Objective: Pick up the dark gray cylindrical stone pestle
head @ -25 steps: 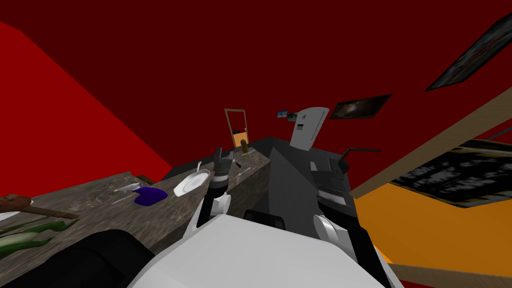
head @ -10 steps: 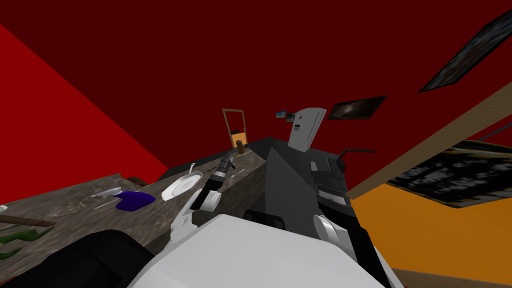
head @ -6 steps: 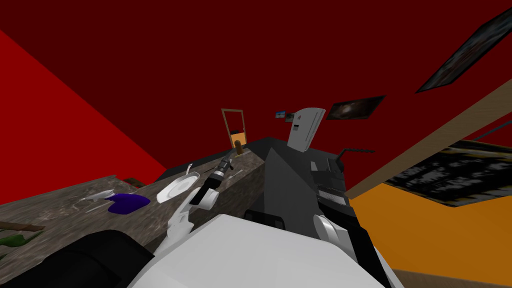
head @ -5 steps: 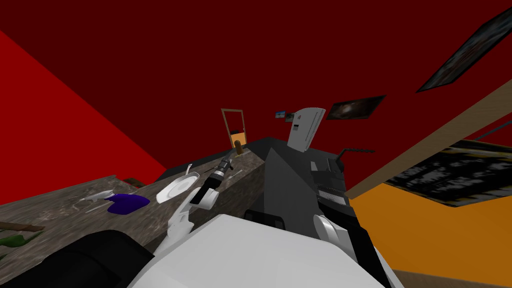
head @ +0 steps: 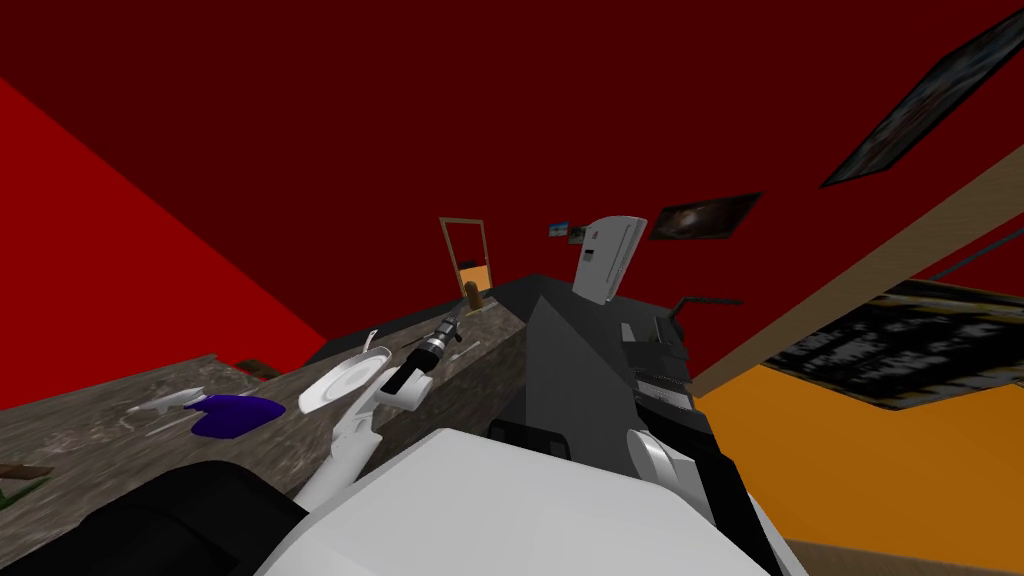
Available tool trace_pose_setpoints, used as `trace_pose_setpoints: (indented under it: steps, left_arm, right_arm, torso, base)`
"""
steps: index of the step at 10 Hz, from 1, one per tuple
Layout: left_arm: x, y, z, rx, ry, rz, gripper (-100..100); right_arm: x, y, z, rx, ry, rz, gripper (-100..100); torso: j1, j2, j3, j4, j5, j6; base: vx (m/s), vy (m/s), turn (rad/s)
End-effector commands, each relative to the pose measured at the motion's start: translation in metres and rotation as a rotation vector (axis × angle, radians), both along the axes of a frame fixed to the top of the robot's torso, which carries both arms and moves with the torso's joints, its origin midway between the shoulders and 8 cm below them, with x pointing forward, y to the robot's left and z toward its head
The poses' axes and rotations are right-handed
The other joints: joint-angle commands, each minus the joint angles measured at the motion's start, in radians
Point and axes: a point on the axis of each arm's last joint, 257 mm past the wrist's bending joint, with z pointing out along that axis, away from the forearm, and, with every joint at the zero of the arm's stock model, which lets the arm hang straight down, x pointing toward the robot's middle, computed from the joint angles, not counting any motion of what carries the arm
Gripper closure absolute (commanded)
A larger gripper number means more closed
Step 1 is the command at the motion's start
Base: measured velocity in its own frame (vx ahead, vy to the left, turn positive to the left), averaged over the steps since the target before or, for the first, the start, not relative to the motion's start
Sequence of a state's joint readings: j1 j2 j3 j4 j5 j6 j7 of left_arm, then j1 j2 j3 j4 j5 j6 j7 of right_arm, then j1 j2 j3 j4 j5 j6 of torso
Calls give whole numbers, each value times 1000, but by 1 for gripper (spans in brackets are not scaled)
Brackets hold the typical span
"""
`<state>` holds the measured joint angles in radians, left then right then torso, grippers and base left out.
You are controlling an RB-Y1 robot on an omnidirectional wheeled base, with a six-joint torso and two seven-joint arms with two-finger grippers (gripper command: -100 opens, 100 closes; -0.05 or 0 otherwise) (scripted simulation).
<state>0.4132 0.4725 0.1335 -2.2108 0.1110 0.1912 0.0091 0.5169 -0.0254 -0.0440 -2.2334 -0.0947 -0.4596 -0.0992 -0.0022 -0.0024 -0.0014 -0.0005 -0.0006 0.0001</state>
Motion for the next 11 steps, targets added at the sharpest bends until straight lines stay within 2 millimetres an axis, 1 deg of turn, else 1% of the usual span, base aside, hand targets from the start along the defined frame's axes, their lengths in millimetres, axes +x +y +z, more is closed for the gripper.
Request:
trace_pose_setpoints:
  steps: [1,2,3,4,5,7,8,10,11]
  left_arm:
    - [-2,12,-14,12,57,25,-100]
    - [-2,13,-15,12,62,27,-100]
    - [0,27,-23,38,107,46,-100]
    - [-1,30,-29,36,131,56,-100]
    - [1,44,-34,61,164,71,-100]
    - [0,48,-43,59,203,88,-100]
    - [0,63,-49,82,241,105,-100]
    - [-2,66,-57,80,273,119,-100]
    - [-2,81,-63,101,316,138,-100]
  right_arm:
    - [0,0,0,0,0,0,0]
    - [0,0,0,0,0,0,0]
    - [0,0,0,0,0,0,0]
    - [0,0,0,0,0,0,0]
    - [0,0,0,0,0,0,0]
    - [0,0,0,0,0,0,0]
    - [0,0,0,0,0,0,0]
    - [0,0,0,0,0,0,0]
    - [0,0,0,0,0,0,0]
  torso:
    - [0,0,0,0,0,0]
    - [0,0,0,0,0,0]
    - [1,1,1,0,0,0]
    - [0,1,0,0,0,0]
    - [0,1,0,0,0,0]
    - [0,0,0,0,0,0]
    - [1,1,1,0,0,0]
    - [1,1,1,0,0,0]
    - [1,2,1,0,0,0]
  base:
    - [31,-34,-21]
    - [14,-21,5]
    - [29,-34,-35]
    - [25,-35,-19]
    - [33,-48,-44]
    - [22,-27,-8]
    - [17,-25,-49]
    - [14,-19,-11]
    - [21,-28,-53]
